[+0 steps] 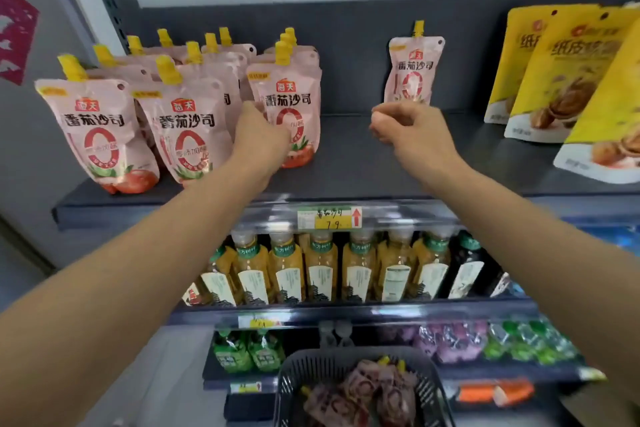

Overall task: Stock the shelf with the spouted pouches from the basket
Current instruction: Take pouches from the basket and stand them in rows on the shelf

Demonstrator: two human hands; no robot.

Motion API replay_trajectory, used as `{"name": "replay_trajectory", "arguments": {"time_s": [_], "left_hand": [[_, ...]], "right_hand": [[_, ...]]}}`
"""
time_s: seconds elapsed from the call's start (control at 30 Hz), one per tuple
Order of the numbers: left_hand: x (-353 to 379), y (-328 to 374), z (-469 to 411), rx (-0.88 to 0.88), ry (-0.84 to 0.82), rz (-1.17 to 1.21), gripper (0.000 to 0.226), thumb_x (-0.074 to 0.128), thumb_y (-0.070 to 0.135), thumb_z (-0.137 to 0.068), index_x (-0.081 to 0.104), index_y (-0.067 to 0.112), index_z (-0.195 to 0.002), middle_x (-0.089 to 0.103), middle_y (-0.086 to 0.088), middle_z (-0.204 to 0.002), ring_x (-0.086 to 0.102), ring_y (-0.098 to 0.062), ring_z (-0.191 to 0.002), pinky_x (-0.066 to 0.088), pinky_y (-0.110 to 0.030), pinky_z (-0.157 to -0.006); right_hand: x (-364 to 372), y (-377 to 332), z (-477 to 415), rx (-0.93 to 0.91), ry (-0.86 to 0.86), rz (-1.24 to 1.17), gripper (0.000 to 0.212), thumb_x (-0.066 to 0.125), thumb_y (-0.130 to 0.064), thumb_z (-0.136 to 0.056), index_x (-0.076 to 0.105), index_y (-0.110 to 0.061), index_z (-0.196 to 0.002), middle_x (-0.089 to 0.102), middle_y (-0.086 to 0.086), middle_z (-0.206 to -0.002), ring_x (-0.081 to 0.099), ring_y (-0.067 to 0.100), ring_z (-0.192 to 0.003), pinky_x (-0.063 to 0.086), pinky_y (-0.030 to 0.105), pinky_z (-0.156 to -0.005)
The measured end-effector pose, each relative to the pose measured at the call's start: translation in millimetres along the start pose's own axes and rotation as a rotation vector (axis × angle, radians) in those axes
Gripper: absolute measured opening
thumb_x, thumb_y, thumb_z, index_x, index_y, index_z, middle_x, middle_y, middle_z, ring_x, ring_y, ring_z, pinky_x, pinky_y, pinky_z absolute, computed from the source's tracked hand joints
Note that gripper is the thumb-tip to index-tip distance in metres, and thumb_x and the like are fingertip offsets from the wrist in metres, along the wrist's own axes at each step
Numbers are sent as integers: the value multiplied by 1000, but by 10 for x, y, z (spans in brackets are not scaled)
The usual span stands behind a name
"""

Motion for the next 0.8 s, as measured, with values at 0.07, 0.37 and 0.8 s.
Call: {"name": "replay_trajectory", "arguments": {"time_s": [0.07,0.37,0.8], "left_hand": [[2,107,194,125,6,-51,36,54,5,-88,46,12,-122,50,4,-107,48,-8,-95,39,-5,-56],[752,-639,1362,139,-475,-151,20,56,3,-86,59,10,-104,55,7,-82,51,-3,-74,42,-9,-67],[1300,-2990,2539,-468,-739,-442,17,54,-5,-85,66,4,-92,55,-3,-76,51,-16,-70,43,-14,-55]], "right_hand": [[22,19,231,6,-30,-31,12,56,-16,-88,64,-23,-84,67,-6,-76,63,7,-74,52,22,-75],[173,1033,1486,287,-403,84,13,57,-11,-90,66,-3,-96,65,3,-72,62,3,-62,51,13,-64],[78,3034,2886,717,-651,275,24,58,-2,-88,62,6,-110,63,15,-97,58,22,-88,50,39,-93]]}}
Point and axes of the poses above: each hand's wrist, its own z-axis away from the middle knuckle, its own x-axis out of the palm, y = z × x, the point moved 10 cm from there along -z, towards the middle knuckle
